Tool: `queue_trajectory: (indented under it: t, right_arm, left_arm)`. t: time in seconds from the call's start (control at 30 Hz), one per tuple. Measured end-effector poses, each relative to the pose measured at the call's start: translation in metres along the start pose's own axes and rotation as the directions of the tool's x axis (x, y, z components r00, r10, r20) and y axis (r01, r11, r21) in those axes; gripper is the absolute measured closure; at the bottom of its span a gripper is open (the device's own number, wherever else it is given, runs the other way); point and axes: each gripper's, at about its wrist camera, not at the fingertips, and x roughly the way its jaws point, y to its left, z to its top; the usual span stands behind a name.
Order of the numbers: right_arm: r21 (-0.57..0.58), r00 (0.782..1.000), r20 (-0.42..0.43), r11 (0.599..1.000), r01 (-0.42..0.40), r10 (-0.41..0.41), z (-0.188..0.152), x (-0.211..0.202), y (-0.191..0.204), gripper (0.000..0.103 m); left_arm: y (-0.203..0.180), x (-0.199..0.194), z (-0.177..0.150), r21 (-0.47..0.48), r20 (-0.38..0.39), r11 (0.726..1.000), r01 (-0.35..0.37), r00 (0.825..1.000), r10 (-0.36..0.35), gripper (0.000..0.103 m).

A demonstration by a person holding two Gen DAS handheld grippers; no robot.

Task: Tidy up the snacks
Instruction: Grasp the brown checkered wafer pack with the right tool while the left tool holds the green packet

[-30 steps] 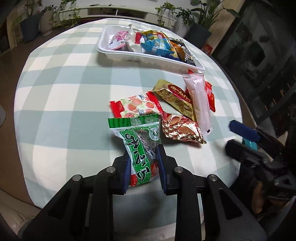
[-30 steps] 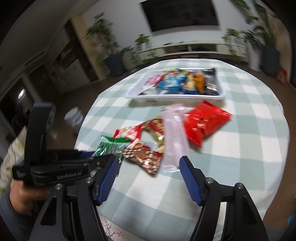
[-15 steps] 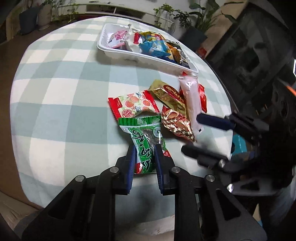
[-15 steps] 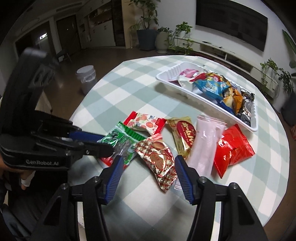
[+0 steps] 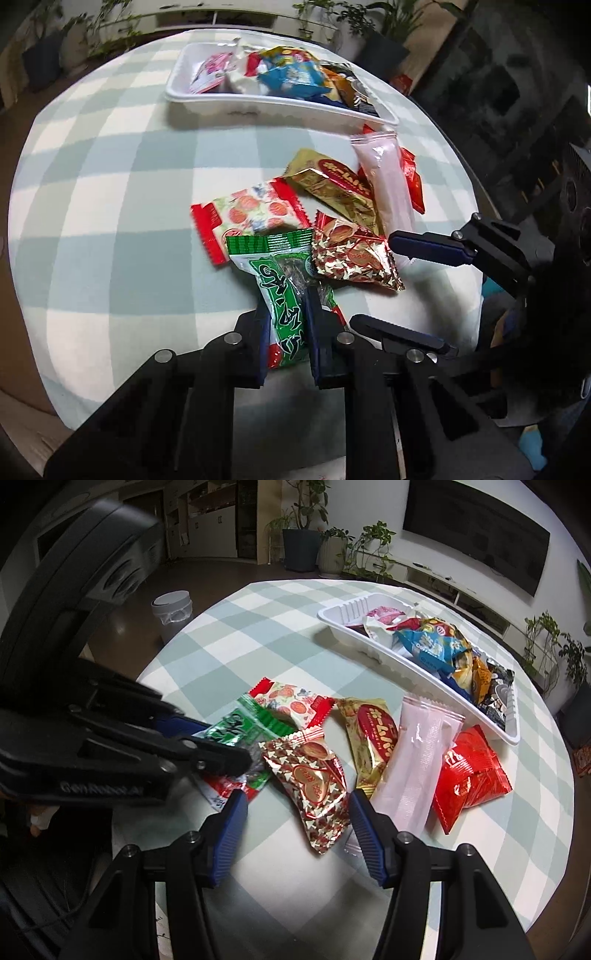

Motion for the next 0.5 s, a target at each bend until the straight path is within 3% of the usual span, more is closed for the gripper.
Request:
queue_trajectory:
  t: [0.5]
  right_arm:
    - [-0.024,0.998,0.009,0.998,-0.057,0.058,0.007,-0.001,0.001,0.046]
  left_arm:
    - [0.035,-0.035,-0.017,-0.088,0.068,0.994,0.063,0.996,-0.057,0.091]
